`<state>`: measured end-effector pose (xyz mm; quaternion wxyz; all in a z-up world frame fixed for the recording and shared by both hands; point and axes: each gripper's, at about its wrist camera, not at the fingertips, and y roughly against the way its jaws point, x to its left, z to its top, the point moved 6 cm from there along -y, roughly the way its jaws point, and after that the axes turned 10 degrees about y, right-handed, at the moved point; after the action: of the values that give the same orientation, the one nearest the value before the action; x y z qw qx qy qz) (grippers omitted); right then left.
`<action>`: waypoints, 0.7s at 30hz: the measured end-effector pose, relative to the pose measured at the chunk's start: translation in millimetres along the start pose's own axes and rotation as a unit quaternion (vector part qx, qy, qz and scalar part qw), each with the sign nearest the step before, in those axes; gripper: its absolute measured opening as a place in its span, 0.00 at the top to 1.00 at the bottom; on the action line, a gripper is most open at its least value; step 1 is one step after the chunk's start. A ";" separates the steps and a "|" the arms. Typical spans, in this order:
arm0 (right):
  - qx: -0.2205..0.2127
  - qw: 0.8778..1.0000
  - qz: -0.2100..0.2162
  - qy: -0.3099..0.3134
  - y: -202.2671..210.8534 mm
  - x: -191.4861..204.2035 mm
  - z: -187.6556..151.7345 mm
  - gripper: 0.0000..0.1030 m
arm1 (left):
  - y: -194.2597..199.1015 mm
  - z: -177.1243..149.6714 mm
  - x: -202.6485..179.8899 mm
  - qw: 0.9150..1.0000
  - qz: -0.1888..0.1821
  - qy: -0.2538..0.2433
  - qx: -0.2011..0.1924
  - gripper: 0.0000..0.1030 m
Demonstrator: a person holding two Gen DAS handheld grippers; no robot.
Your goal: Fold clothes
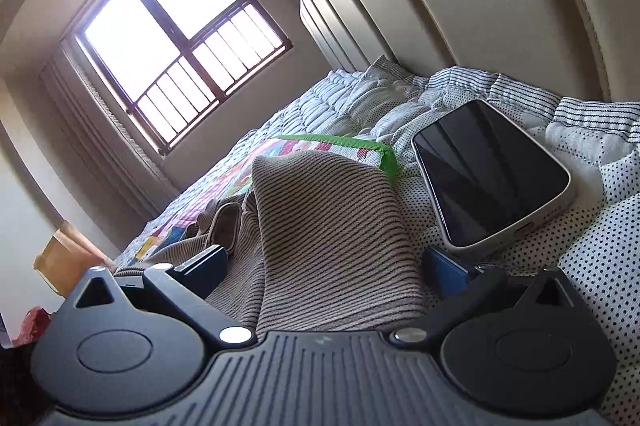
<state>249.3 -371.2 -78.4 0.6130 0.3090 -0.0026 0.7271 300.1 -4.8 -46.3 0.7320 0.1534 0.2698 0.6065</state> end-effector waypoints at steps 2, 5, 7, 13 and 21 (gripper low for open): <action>0.031 0.999 0.003 0.029 -6.0 8.7 -1.1 0.00 | 4.1 -1.5 20.1 0.999 0.002 0.045 -0.002 0.09; 0.072 0.995 -0.005 0.076 -14.2 21.9 -4.0 0.00 | 9.2 10.9 37.7 0.997 0.014 0.069 -0.017 0.08; 0.088 0.991 -0.021 0.103 -16.7 29.0 -5.4 0.00 | 10.5 20.2 43.4 0.998 0.031 0.044 -0.035 0.08; 0.024 0.979 -0.067 0.190 2.6 75.4 23.7 0.33 | -9.9 51.5 57.2 0.998 0.040 -0.026 -0.047 0.05; 0.069 0.958 -0.032 0.277 -93.7 162.5 48.3 0.56 | -51.5 54.0 76.9 0.996 0.063 -0.068 -0.007 0.05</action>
<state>345.1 -221.8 -0.9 0.5899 0.1374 0.2276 0.7625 382.1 64.2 -47.2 0.7098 0.2060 0.2048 0.6417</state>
